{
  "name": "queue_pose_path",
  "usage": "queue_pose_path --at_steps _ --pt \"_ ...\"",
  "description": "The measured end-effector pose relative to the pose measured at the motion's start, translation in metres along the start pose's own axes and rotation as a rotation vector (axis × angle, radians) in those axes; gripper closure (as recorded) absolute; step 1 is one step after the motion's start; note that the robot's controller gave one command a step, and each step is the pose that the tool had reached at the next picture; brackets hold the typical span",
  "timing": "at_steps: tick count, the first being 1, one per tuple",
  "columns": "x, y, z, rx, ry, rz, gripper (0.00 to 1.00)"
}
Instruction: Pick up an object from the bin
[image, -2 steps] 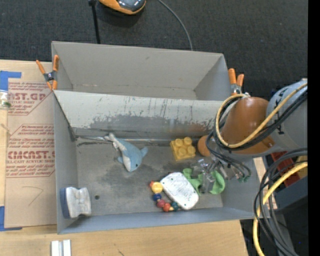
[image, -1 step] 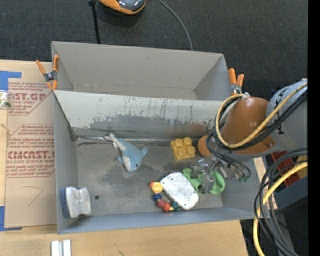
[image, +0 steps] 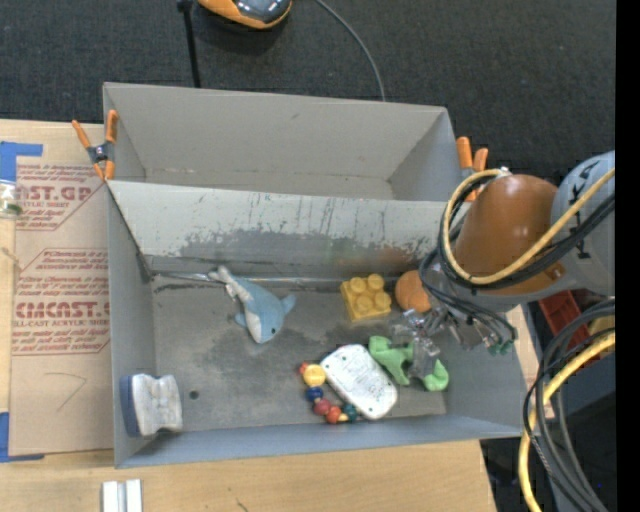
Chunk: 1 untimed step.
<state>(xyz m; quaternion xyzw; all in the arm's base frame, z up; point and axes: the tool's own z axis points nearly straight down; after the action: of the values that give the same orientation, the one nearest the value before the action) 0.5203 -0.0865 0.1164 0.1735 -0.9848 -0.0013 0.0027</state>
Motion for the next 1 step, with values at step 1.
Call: queue_pose_path --at_steps 1 --pt "-0.0116 -0.0079 -0.0621 0.003 -0.006 -0.020 1.00"
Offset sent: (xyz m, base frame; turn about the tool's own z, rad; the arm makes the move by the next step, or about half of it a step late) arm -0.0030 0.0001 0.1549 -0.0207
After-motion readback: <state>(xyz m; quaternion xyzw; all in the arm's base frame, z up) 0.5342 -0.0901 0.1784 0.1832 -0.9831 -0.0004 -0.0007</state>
